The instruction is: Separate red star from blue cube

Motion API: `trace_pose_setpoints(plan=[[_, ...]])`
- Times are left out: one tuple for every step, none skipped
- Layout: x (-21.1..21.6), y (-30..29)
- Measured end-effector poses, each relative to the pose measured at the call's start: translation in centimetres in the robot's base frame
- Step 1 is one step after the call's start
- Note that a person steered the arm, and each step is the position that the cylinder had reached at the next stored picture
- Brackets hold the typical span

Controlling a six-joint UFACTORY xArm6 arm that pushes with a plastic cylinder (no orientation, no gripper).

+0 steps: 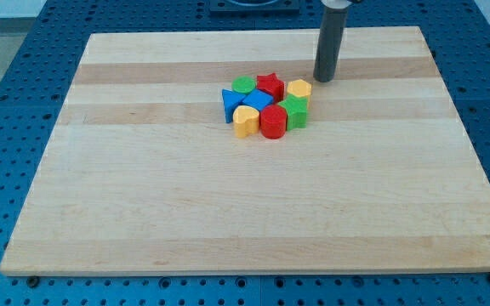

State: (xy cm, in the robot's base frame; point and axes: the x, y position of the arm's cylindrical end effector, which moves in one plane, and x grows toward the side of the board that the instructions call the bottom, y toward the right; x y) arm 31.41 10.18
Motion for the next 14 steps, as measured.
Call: trace_pose_setpoints(plan=[[0.2,-1.7],[0.7,-3.3],[1.6,-5.1],[1.9,-6.4],[1.9,-8.2],[2.1,-10.2],[2.3,-12.1],[3.2,-14.4],[4.1,-16.7],[5.7,-18.4],[7.6,-19.4],[8.1,-19.4],[8.1,-19.4],[9.4,-20.7]])
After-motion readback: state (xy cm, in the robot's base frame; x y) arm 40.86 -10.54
